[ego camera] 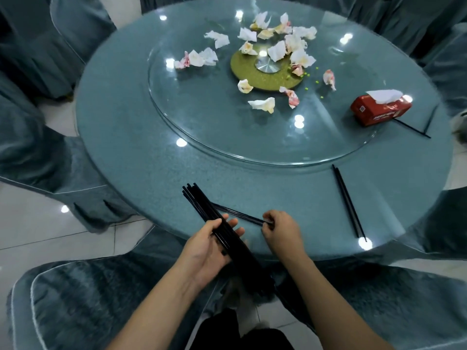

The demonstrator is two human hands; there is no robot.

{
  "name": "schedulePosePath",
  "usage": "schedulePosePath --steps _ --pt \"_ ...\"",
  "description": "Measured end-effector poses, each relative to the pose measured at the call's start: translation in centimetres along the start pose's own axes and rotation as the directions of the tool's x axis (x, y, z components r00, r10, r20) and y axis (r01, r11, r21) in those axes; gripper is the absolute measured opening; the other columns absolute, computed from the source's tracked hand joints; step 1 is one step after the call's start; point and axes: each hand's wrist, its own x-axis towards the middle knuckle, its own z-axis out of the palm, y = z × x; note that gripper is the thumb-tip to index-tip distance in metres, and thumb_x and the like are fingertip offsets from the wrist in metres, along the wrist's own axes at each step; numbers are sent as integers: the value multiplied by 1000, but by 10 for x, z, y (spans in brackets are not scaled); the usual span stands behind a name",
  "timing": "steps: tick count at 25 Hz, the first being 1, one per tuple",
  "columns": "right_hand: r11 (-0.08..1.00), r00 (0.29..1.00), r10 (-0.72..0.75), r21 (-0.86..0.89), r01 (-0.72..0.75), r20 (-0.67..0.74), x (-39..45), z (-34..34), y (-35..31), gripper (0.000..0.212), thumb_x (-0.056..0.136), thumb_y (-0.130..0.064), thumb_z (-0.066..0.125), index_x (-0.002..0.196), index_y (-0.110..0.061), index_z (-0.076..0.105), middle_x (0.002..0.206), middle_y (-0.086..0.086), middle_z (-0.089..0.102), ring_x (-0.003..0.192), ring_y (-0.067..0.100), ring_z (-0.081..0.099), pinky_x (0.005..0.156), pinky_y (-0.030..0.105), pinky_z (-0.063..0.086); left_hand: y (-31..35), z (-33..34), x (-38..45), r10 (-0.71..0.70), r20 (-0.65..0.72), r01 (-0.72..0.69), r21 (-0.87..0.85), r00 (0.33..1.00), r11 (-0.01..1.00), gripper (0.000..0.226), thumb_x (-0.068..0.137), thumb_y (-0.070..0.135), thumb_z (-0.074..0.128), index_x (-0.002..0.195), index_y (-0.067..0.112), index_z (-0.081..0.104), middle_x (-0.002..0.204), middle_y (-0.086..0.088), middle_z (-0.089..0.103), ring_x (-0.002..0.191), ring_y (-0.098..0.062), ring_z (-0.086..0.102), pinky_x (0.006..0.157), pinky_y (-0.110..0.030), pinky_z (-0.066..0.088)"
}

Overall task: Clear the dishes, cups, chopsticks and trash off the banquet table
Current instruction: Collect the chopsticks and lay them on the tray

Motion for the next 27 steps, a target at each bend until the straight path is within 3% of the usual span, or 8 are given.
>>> schedulePosePath --steps 5,11,16,21,24,27 --pt "968 995 -58 -237 76 80 19 20 9 48 95 -33 56 142 -27 52 134 2 57 122 26 51 102 38 37 1 3 21 18 3 -18 -38 1000 999 22 99 18 52 116 14 65 106 -10 73 91 -27 75 83 -51 60" --pt "912 989 -68 -394 115 132 26 33 17 32 97 -42 50 125 -28 55 126 0 55 120 24 50 101 41 33 -2 4 38 17 -12 -18 -45 1000 999 26 83 19 63 109 14 68 106 -10 74 91 -28 75 75 -50 61" --pt "883 987 -72 -451 131 146 32 38 21 24 99 -38 49 119 -25 53 123 -1 58 119 24 52 97 42 33 0 3 49 21 -24 -22 -45 1000 999 18 93 18 56 105 15 69 103 -9 75 91 -27 76 75 -50 62" --pt "854 979 -36 -502 135 202 35 39 25 30 102 -37 45 124 -18 53 127 3 59 121 26 53 102 44 32 3 7 55 8 -32 -10 -53 999 999 18 96 18 54 105 14 70 102 -9 76 89 -26 76 69 -47 62" --pt "829 968 -52 -530 180 247 34 40 26 28 103 -29 41 124 -16 53 127 5 59 120 28 53 105 45 32 4 9 58 2 -31 -4 -55 1000 998 18 96 18 55 106 14 70 102 -9 76 90 -26 76 71 -47 62" --pt "847 956 -41 -498 188 291 31 38 32 32 103 -34 38 125 -14 52 128 7 57 121 27 51 104 43 31 4 14 61 -2 -36 1 -40 999 999 19 97 18 54 109 14 69 104 -9 76 90 -26 76 72 -47 62"
